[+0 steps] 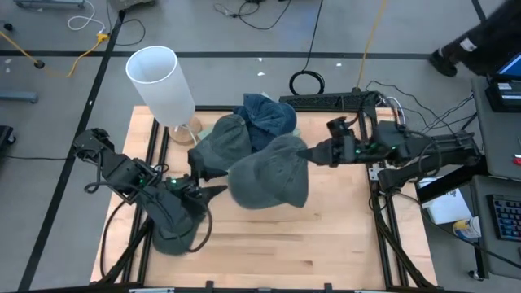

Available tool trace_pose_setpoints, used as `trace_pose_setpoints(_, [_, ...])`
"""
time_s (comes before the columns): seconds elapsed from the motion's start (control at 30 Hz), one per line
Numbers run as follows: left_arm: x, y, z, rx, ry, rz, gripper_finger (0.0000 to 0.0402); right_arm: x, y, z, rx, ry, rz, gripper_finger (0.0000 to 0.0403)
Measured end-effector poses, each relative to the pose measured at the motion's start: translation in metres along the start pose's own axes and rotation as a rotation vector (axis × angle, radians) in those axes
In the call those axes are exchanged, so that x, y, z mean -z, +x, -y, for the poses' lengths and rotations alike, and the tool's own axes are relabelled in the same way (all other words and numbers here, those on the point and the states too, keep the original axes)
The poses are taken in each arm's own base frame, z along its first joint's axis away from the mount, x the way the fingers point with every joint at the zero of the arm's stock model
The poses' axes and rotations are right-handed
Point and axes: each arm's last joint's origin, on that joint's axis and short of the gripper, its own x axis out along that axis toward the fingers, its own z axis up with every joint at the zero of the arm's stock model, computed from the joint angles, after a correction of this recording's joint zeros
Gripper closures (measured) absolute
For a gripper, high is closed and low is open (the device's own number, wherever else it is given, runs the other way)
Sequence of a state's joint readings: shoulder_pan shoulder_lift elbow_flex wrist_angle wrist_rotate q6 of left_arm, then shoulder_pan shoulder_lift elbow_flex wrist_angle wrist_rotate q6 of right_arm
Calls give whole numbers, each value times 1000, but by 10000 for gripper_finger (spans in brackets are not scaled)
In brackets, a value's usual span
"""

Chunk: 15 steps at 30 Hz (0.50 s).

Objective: Pick & Place hat
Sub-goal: Stack the right green cap on the other green cap on the shelf

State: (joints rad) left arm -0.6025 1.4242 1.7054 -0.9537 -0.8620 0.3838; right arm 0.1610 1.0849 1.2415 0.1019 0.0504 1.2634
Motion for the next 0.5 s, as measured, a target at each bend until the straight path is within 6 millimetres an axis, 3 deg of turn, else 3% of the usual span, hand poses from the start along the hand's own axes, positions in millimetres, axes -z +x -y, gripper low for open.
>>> trace_pose_setpoints(0.27, [11,-1,5,54,-395,-86,135,-15,-23,-16,-54,-147,63,382])
trace_pose_setpoints(0.5, [10,-2,11,234,-708,-119,124,-36,-35,-25,45,-327,119,382])
